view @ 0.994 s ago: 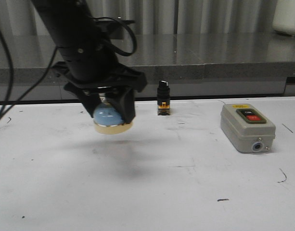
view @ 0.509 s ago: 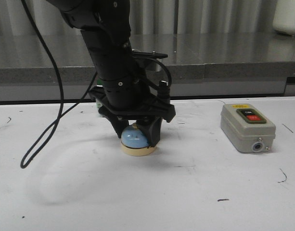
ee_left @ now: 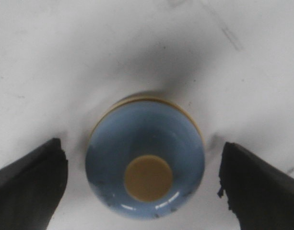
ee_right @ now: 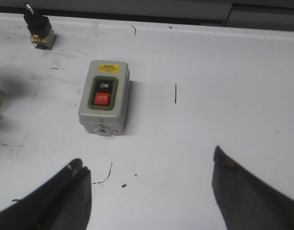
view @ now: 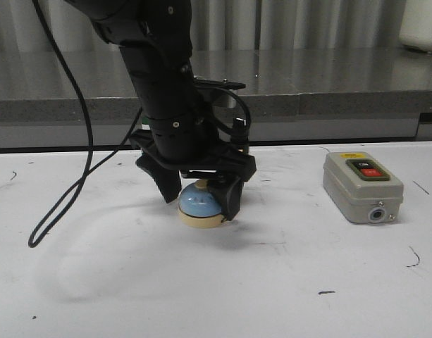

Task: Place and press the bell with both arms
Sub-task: 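Set the bell down, open the left gripper and lift away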

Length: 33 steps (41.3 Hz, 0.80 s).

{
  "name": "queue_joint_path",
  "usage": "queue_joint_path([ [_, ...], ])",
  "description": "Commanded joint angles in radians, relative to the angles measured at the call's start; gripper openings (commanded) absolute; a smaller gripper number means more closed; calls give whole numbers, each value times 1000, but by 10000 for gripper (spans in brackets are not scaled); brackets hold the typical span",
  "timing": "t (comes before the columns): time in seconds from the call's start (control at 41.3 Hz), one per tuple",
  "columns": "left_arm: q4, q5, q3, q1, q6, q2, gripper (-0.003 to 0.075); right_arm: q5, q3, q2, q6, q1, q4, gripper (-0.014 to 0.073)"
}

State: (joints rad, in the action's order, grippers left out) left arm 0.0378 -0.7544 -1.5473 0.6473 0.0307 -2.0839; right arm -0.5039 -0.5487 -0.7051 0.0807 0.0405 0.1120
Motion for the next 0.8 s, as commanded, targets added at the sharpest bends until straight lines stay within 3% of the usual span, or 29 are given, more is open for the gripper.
queue_joint_path([
  [0.0, 20, -7, -21, 6, 3, 135, 620, 65, -34, -3, 8, -8, -3, 548],
  [0.17, 20, -13, 76, 6, 3, 304, 620, 65, -34, -3, 8, -8, -3, 548],
  [0.412, -6, 87, 298, 4, 3, 599, 620, 65, -34, -3, 8, -8, -3, 548],
  [0.776, -6, 113, 539, -65, 4, 957, 620, 65, -34, -3, 8, -8, -3, 548],
])
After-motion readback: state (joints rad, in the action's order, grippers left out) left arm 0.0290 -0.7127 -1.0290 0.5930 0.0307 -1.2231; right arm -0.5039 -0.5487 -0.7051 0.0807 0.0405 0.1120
